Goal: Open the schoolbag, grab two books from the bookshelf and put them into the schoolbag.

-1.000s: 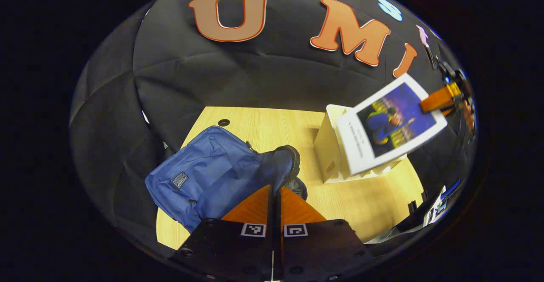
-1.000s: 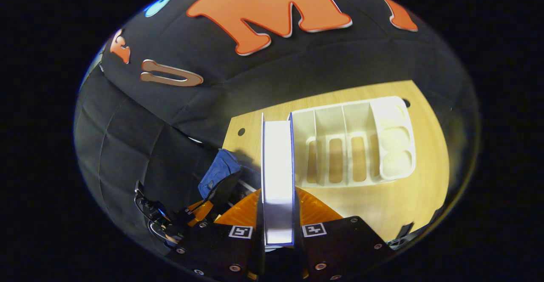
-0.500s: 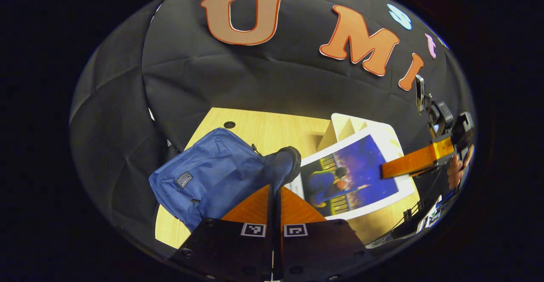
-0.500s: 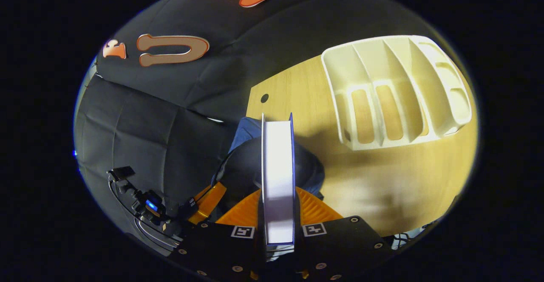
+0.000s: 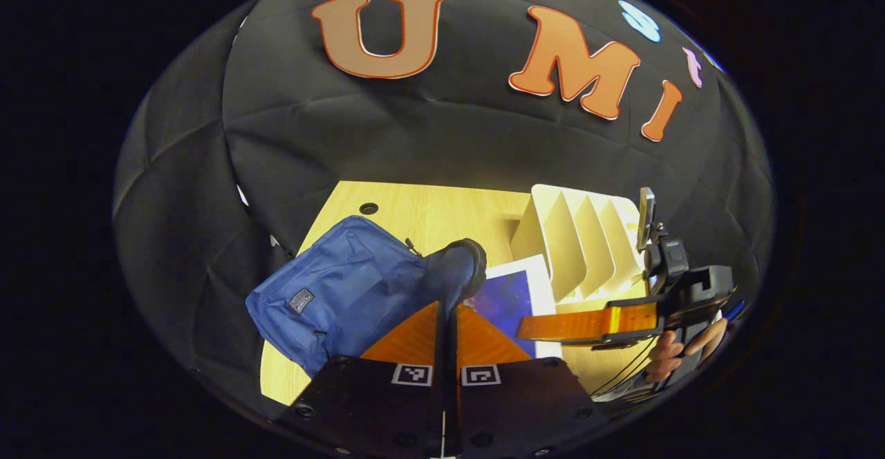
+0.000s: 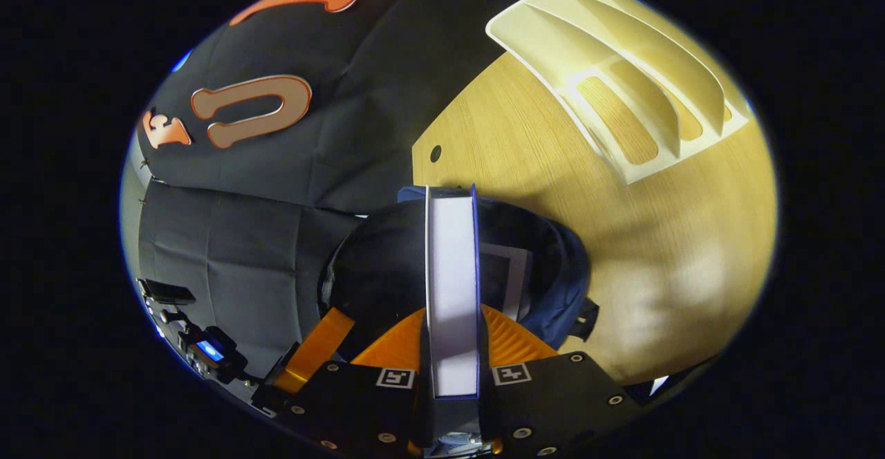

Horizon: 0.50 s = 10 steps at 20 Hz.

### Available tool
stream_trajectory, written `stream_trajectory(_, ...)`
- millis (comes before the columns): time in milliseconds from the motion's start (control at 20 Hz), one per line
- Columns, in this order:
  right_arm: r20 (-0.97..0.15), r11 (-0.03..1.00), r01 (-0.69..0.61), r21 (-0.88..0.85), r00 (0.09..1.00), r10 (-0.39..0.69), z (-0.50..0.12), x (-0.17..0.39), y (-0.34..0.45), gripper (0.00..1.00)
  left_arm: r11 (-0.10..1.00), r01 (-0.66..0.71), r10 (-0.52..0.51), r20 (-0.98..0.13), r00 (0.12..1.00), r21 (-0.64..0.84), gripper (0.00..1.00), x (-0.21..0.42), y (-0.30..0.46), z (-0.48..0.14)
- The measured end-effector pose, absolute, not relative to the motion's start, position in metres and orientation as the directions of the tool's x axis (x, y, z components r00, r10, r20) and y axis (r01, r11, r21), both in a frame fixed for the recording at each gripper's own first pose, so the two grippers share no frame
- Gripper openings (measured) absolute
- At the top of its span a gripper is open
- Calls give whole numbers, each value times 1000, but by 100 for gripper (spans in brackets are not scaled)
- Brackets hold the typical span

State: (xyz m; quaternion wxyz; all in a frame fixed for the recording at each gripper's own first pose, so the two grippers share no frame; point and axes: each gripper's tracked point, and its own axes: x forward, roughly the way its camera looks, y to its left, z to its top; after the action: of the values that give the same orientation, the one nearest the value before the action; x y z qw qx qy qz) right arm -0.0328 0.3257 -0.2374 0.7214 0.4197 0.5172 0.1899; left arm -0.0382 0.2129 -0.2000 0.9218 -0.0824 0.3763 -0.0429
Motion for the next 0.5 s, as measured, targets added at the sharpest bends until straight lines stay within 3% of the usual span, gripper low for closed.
stream_trajectory(500, -575, 587, 121, 801, 431, 695, -269, -28, 377, 26, 981, 107, -189, -686, 702, -161, 2, -37, 198, -191)
